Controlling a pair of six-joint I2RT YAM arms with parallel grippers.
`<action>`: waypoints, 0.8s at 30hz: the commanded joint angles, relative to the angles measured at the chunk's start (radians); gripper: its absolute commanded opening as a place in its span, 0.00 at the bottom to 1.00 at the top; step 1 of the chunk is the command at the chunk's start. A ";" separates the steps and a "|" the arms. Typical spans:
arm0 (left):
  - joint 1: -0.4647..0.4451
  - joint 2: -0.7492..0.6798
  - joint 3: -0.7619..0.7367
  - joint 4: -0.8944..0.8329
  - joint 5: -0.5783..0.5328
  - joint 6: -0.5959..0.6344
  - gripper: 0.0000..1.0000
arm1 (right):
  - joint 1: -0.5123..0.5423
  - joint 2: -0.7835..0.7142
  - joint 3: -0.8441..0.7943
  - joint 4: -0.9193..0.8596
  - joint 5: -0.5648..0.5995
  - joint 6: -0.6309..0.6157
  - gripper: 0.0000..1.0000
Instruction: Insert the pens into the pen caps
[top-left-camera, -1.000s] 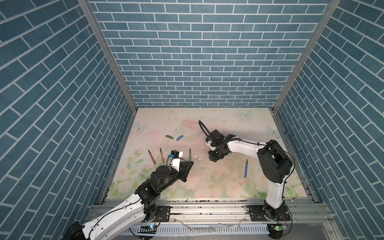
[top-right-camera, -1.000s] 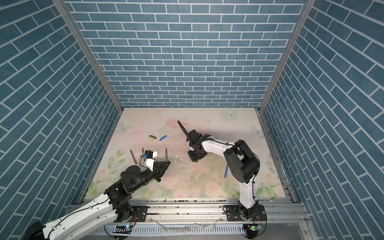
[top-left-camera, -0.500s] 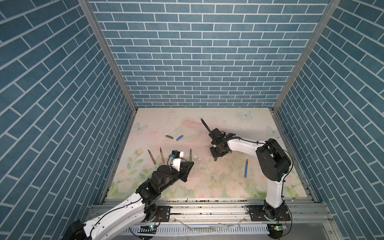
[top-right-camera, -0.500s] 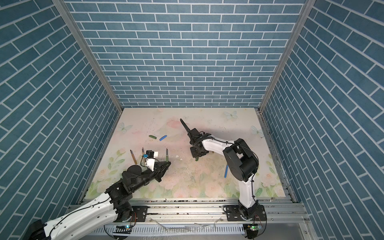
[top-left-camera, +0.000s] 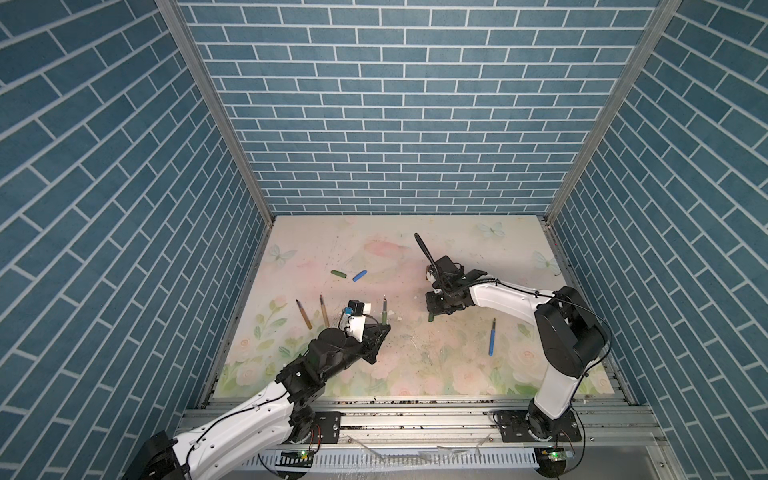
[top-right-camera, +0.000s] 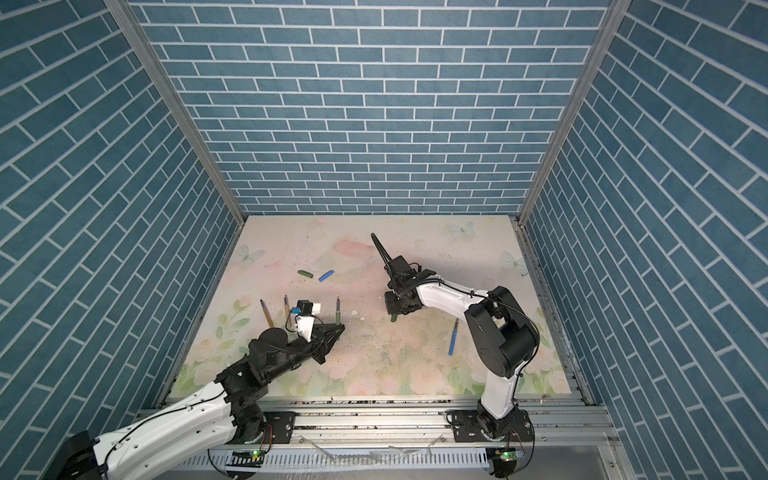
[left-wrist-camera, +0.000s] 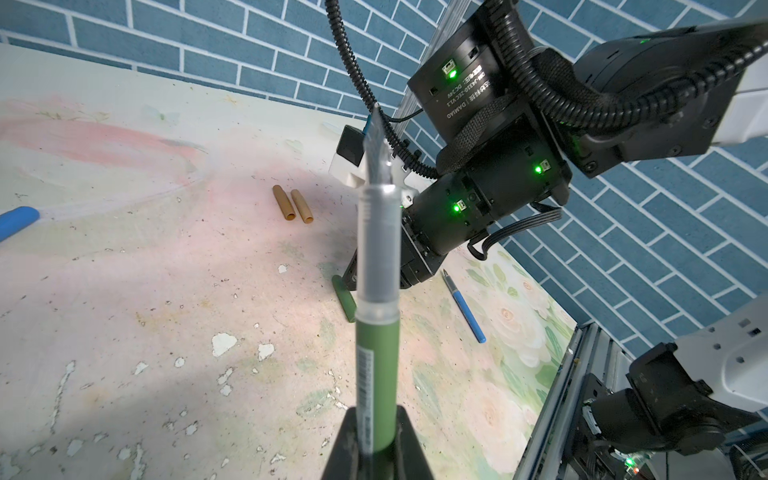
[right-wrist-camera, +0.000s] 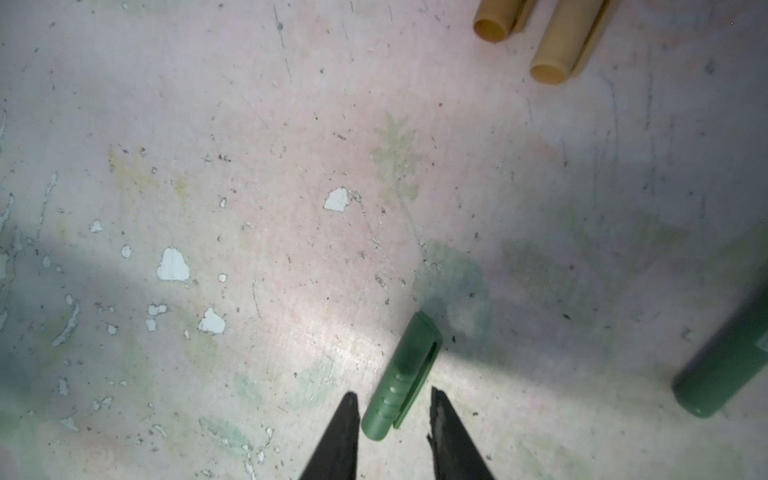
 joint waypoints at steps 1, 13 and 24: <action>0.004 0.010 0.031 0.037 0.021 0.003 0.00 | -0.021 -0.019 -0.032 0.048 -0.055 0.067 0.25; 0.004 0.047 0.046 0.057 0.039 0.002 0.00 | -0.040 0.028 -0.042 0.095 -0.063 0.105 0.22; 0.004 0.057 0.046 0.065 0.045 0.003 0.00 | -0.046 0.023 -0.055 0.085 -0.039 0.107 0.20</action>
